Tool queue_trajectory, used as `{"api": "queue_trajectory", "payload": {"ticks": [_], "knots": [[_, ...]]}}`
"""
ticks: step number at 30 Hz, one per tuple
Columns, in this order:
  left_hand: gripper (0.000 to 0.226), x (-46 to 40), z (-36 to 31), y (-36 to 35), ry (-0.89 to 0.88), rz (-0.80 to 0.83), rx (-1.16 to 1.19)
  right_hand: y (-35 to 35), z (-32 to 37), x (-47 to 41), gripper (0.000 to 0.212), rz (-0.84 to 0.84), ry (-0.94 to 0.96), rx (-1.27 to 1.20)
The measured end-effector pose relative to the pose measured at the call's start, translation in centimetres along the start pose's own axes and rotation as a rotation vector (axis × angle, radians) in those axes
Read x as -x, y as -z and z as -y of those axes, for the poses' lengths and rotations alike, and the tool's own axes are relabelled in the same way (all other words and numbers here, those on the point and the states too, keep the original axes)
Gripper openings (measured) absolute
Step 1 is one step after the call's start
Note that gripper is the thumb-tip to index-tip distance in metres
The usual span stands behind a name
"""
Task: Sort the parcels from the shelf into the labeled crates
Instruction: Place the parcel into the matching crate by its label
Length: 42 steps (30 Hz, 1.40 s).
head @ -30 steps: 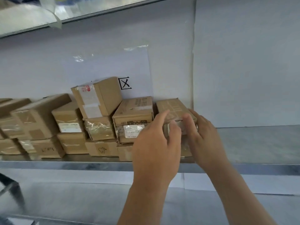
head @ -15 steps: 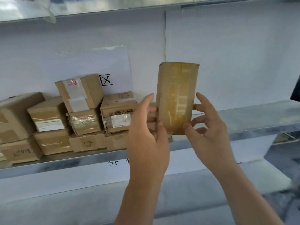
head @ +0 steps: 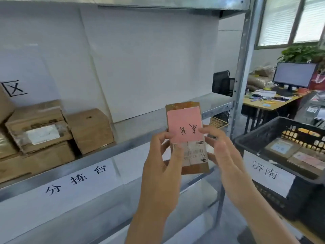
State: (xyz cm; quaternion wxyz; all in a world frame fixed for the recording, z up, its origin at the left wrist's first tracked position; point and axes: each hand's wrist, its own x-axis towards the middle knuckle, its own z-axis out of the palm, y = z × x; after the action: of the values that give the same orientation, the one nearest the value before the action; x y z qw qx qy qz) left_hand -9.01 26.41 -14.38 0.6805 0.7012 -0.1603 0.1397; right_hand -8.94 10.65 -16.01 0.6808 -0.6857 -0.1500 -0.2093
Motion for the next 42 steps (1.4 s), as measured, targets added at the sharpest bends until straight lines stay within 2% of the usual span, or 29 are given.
{"api": "queue_trajectory", "payload": {"ticks": [1,2,4,6,10,17,22,26,33,42], "knots": [[0.020,-0.1,0.5,-1.5,0.018,0.033,-0.005,1.1,-0.2,0.1,0.044,-0.009,-0.001,0.008],[0.032,-0.2,1.2,-3.0,0.013,0.057,-0.021,2.3,-0.4,0.2,0.041,-0.017,-0.001,0.046],[0.053,-0.7,2.4,-6.2,0.020,0.080,-0.047,5.4,-1.3,0.1,0.059,-0.039,0.002,0.175],[0.064,-1.4,3.1,-10.0,0.023,0.105,-0.057,9.1,-2.1,-0.1,0.073,-0.080,-0.026,0.257],[0.076,-2.3,3.9,-18.6,0.017,0.175,-0.036,16.9,-3.3,-0.2,0.083,-0.207,-0.011,0.449],[0.061,-3.0,4.7,-32.7,0.069,0.279,0.058,30.2,-3.6,0.2,0.085,-0.390,-0.076,0.723],[0.059,-3.6,5.8,-39.4,0.107,0.389,0.088,36.1,-5.2,1.2,0.076,-0.541,-0.171,0.801],[0.055,-5.8,8.7,-42.3,0.081,0.447,-0.016,39.6,-6.9,1.4,0.073,-0.577,-0.227,0.854],[0.045,-14.8,16.1,-43.9,0.021,0.412,-0.238,45.2,-11.1,-1.4,0.074,-0.624,-0.335,0.877],[0.043,-27.4,24.9,-48.6,0.060,0.573,-0.277,46.9,-18.1,-10.4,0.077,-0.630,-0.436,1.089]]}}
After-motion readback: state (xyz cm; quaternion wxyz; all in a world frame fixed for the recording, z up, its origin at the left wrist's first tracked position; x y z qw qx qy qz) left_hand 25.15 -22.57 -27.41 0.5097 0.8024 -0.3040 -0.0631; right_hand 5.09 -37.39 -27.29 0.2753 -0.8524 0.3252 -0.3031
